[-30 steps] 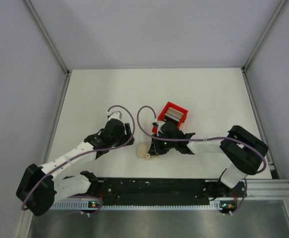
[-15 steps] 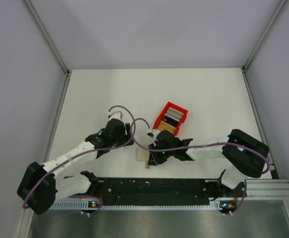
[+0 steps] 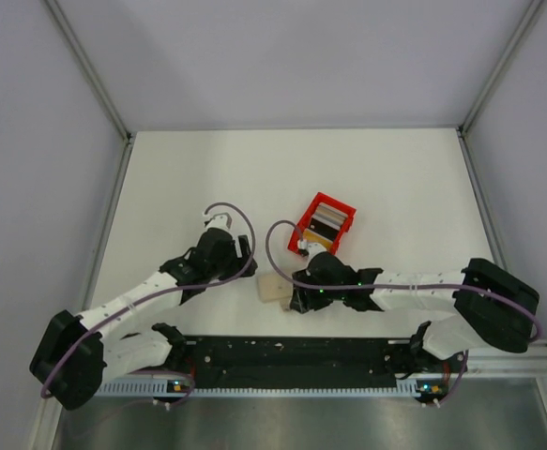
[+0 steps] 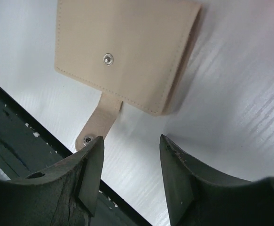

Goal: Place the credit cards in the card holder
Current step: Open the card holder at the center of the board.

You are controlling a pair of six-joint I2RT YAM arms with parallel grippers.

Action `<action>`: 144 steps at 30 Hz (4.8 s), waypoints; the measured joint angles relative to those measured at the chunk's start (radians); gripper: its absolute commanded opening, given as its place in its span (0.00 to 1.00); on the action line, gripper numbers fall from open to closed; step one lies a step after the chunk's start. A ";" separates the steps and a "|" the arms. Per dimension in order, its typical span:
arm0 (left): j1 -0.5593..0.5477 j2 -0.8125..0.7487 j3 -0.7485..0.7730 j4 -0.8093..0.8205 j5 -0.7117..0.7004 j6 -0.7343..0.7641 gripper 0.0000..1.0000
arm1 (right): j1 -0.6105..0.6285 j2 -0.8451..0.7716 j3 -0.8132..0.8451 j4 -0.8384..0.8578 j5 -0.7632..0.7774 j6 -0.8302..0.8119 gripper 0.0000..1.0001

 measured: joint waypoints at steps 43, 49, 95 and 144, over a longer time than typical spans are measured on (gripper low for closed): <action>0.026 0.099 -0.185 0.395 0.388 -0.010 0.78 | -0.224 0.217 0.182 0.072 -0.109 0.181 0.57; 0.026 0.027 -0.202 0.354 0.369 -0.042 0.79 | -0.233 0.177 0.215 -0.029 -0.043 0.101 0.57; 0.026 -0.066 -0.138 0.037 0.074 0.011 0.77 | 0.063 0.186 0.259 -0.320 0.377 0.107 0.20; 0.025 0.059 -0.126 0.223 0.235 -0.048 0.81 | -0.287 0.237 0.410 -0.145 -0.154 -0.066 0.62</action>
